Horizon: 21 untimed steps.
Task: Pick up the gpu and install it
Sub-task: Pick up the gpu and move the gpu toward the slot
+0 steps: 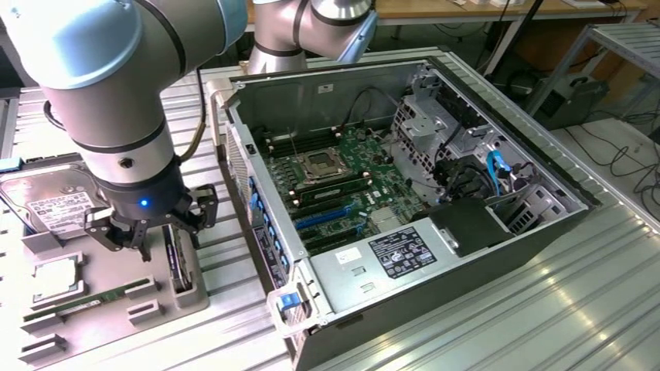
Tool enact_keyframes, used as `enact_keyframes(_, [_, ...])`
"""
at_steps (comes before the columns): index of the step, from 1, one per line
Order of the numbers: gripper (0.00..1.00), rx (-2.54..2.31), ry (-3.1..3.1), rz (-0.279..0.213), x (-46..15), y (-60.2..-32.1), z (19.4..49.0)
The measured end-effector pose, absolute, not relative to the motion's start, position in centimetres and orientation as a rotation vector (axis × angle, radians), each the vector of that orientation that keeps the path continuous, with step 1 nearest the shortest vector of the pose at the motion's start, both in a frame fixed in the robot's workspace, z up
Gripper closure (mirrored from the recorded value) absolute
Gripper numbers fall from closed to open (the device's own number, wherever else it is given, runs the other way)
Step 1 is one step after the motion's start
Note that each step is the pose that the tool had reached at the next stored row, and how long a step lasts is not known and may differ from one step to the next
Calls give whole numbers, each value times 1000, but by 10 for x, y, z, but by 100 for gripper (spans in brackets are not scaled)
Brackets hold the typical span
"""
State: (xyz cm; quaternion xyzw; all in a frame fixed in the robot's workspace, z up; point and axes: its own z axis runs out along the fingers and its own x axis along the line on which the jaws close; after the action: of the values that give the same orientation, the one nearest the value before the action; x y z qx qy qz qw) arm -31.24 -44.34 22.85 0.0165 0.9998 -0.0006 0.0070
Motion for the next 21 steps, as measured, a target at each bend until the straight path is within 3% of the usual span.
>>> enact_keyframes(4, [35,55,3127,-2,-312,-443,227])
enact_keyframes(5, [43,57,3127,-2,-312,-443,227])
enact_keyframes(21, [43,15,3128,-2,-312,-438,219])
